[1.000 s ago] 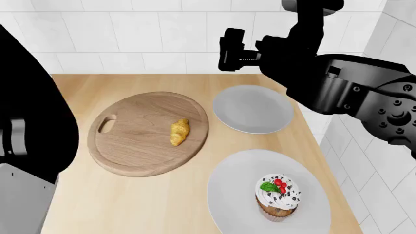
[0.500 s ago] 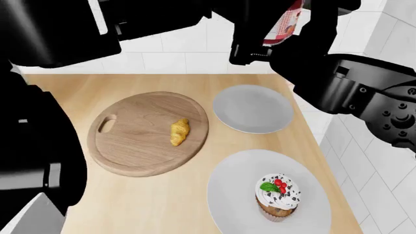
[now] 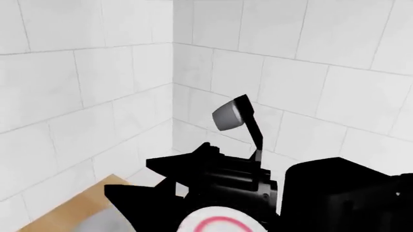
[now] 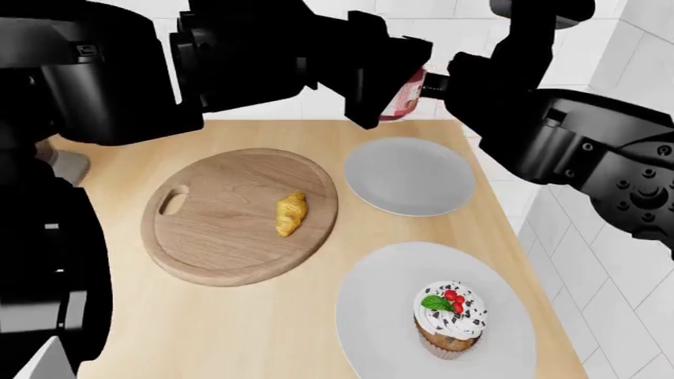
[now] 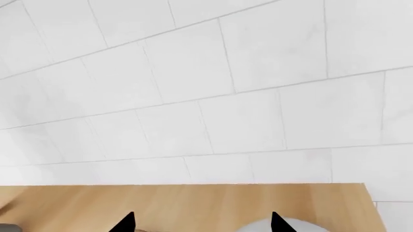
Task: From the different types of pastries on the counter, select a croissant and place it on the cutting board. Then retrieve a jar of jam from the cabinet and place it alongside the croissant on the cutting board.
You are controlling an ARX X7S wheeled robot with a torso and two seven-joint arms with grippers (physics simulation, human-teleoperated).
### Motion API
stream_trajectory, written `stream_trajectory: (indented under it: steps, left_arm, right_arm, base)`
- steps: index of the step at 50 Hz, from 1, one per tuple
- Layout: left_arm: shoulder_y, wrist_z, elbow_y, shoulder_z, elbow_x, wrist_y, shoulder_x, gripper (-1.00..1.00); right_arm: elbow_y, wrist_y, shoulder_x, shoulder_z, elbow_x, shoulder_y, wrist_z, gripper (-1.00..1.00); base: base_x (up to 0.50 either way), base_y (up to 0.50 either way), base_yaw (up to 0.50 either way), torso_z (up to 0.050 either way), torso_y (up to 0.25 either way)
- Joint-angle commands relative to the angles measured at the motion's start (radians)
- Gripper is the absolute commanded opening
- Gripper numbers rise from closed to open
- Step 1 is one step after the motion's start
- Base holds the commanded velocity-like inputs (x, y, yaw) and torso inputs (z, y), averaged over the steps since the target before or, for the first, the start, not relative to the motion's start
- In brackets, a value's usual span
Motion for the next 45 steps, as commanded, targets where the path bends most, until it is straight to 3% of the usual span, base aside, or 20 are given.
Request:
stream_trajectory:
  steps: [1,28,45]
  left_arm:
    - [0.032,0.052,-0.013,0.043,0.06,0.051,-0.06,-1.0]
    - [0.121,0.141,-0.038,0.156,0.214,0.162,-0.171,-1.0]
    - [0.224,0.149,0.041,0.185,0.291,0.245,-0.265,-1.0]
  right_arm:
    - [0.025,-0.01,-0.001,0.0,-0.013,0.0,0.034,1.0]
    - [0.033,-0.033,0.0,0.016,-0.029,0.0,0.061,1.0]
    - [0.03,-0.04,0.0,0.021,-0.032,-0.009,0.059,1.0]
  base:
    - [0.0,0.0,0.0,0.0,0.0]
    - [0.0,0.0,0.0,0.0,0.001]
    - [0.0,0.0,0.0,0.0,0.001]
